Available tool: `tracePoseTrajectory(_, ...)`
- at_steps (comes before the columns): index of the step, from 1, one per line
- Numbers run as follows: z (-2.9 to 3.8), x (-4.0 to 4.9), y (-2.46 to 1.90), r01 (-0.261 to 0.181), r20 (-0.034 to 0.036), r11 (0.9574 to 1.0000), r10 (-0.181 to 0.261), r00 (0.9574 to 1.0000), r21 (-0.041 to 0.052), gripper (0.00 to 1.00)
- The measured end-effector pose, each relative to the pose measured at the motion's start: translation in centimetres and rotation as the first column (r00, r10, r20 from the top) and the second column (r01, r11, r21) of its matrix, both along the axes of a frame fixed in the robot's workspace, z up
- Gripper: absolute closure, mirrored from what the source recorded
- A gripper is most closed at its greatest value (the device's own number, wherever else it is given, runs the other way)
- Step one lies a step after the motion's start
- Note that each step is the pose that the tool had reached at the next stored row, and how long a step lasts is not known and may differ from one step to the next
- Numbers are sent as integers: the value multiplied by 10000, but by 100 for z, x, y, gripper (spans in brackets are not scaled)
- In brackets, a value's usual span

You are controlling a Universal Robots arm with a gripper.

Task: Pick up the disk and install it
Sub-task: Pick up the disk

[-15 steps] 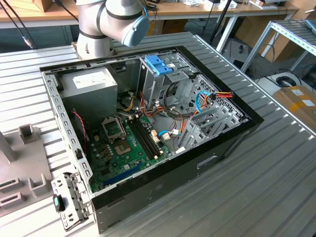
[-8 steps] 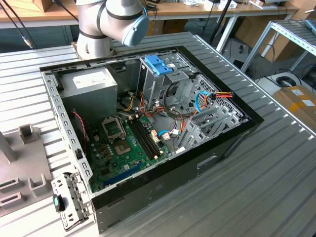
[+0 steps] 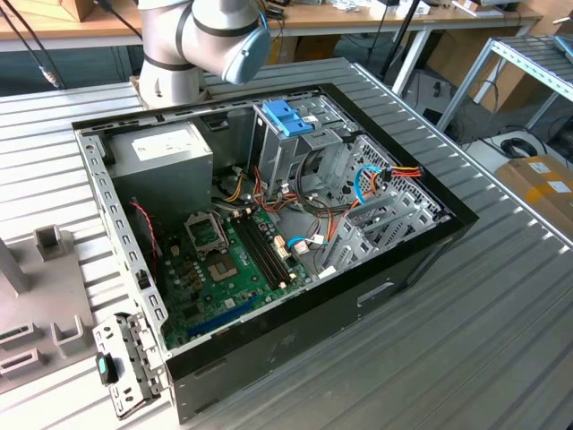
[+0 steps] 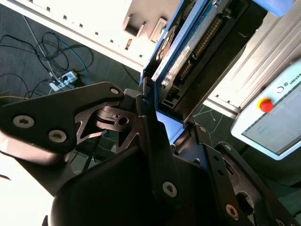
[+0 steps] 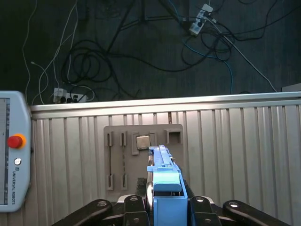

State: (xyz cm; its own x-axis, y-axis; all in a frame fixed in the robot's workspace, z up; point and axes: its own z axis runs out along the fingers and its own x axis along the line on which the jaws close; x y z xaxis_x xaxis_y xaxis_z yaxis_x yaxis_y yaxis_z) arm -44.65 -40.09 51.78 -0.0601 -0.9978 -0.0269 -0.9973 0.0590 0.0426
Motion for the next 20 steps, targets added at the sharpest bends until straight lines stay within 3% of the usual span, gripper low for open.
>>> tracePoseTrajectory(20,0,0,-215,0,0,10000,0,10000,0,63)
